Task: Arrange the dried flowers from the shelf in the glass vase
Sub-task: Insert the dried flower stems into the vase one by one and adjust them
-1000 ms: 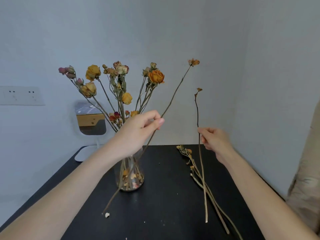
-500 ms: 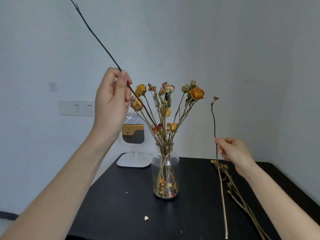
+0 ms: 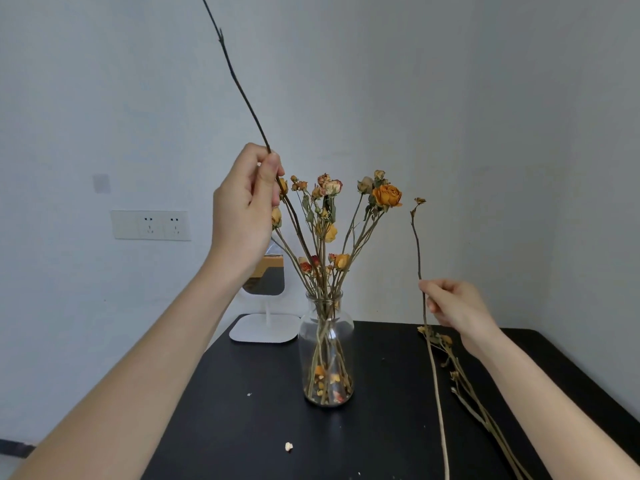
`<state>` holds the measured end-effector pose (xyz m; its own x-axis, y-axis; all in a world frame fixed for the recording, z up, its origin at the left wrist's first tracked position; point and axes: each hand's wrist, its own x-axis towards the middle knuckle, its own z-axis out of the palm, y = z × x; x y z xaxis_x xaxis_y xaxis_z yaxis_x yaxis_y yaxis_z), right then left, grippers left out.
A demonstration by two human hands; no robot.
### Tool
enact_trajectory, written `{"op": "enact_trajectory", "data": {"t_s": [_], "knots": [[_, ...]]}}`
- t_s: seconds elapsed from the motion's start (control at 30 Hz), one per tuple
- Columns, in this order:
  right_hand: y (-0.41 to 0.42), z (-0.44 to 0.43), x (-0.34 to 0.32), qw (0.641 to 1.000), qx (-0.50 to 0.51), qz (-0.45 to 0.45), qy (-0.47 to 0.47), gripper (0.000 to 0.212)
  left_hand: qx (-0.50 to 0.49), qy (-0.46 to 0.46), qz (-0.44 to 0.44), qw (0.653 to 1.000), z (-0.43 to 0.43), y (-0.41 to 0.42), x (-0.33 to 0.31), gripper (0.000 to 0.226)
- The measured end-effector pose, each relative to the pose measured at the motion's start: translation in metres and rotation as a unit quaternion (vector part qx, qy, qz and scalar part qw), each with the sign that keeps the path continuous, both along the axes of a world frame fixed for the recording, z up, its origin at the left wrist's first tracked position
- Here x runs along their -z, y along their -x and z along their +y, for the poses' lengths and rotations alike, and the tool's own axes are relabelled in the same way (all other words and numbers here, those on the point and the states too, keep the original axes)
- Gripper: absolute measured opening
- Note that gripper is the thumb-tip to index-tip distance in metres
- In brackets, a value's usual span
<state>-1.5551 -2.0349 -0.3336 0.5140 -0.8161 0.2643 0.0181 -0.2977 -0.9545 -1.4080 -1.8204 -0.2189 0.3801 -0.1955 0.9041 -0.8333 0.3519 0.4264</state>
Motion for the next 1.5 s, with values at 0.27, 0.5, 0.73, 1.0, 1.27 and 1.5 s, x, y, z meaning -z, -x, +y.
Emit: {"op": "enact_trajectory", "data": {"t_s": [0.27,0.5,0.73,1.0,1.27,1.5], "knots": [[-0.001,-0.001,0.002,1.000,0.002,-0.003,-0.005,0.026,-0.039,-0.048,-0.012,0.998,-0.023,-0.010,0.016,0.021],[-0.007,-0.002,0.006,1.000,0.005,0.005,-0.005,0.024,-0.071,-0.110,-0.051,0.990,-0.040,-0.007,-0.006,0.022],[-0.015,-0.003,0.010,1.000,0.009,0.010,-0.006,0.020,-0.130,-0.210,-0.064,0.967,-0.060,-0.019,-0.020,0.026],[-0.019,-0.007,0.015,1.000,0.005,0.012,-0.012,0.024,-0.126,-0.203,0.011,0.971,-0.061,-0.034,0.009,0.012],[-0.023,-0.010,0.020,1.000,0.004,0.020,-0.008,0.025,-0.067,-0.106,0.040,0.991,-0.068,-0.026,-0.003,0.021],[-0.026,-0.012,0.021,1.000,0.004,0.021,-0.015,0.020,-0.060,-0.091,0.022,0.994,-0.075,-0.026,-0.013,0.012]]}}
